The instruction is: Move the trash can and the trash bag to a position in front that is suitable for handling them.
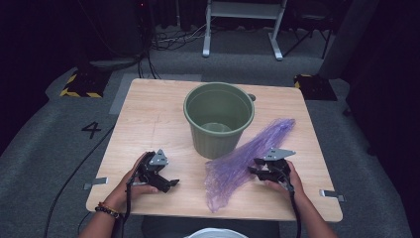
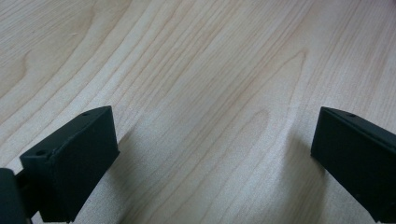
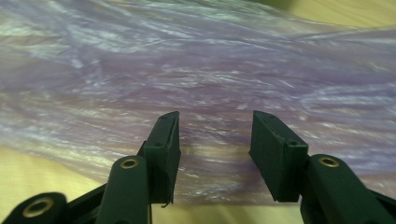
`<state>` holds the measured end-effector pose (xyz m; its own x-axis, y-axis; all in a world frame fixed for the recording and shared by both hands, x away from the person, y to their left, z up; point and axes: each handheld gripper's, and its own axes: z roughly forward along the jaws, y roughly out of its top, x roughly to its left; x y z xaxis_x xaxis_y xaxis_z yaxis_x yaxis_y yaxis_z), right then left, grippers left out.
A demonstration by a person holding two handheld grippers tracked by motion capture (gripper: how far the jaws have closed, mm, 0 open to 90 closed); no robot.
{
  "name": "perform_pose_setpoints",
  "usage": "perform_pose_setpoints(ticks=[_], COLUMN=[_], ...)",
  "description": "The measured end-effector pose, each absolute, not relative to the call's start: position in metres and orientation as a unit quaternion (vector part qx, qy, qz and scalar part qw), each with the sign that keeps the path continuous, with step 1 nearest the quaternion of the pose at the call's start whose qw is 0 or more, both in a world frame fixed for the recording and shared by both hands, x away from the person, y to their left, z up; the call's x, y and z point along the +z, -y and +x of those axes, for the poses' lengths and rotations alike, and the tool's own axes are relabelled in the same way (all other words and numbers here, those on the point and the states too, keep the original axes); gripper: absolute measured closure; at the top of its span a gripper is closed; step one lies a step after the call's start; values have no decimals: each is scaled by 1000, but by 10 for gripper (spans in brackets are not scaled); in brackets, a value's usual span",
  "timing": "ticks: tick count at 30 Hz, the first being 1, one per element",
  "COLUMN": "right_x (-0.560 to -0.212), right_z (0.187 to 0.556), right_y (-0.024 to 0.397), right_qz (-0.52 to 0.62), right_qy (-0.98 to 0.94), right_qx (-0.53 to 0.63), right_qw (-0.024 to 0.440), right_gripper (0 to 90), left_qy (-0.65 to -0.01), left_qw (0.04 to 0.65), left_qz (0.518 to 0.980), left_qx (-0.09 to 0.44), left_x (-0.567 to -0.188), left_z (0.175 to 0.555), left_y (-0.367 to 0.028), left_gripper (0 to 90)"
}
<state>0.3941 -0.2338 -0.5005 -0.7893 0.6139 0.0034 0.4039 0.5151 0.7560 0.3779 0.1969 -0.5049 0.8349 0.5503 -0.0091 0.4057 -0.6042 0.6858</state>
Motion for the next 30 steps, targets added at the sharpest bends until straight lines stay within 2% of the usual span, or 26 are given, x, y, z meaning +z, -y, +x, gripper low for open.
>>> perform_pose_setpoints(ticks=[6, 10, 13, 16, 17, 18, 19, 24, 30], right_x=[-500, -495, -475, -455, -455, -451, -452, -458, -478], right_z=[382, 373, 370, 383, 383, 402, 407, 427, 468], right_y=[208, 195, 205, 232, 232, 252, 257, 271, 272], right_qz=[253, 212, 223, 277, 277, 323, 335, 366, 412], right_qy=[-875, -884, -861, -833, -833, -814, -810, -807, -808], right_qx=[396, 401, 437, 434, 434, 432, 427, 414, 379], right_qw=[116, 110, 135, 200, 200, 214, 220, 208, 183], right_gripper=[512, 420, 348, 271, 271, 214, 196, 172, 158], left_qy=[-267, -269, -269, -268, -268, -268, -268, -271, -271], left_qw=[355, 355, 354, 355, 355, 355, 355, 355, 355], left_qz=[890, 890, 890, 890, 890, 890, 890, 889, 889], left_qx=[101, 102, 102, 102, 102, 101, 101, 103, 103], left_x=[-505, -505, -505, -505, -505, -505, -505, -505, -505], left_z=[378, 379, 379, 379, 379, 379, 379, 379, 379], left_y=[-198, -201, -201, -201, -201, -201, -201, -202, -202], left_gripper=[8, 9, 9, 9, 10, 10, 10, 10, 10])
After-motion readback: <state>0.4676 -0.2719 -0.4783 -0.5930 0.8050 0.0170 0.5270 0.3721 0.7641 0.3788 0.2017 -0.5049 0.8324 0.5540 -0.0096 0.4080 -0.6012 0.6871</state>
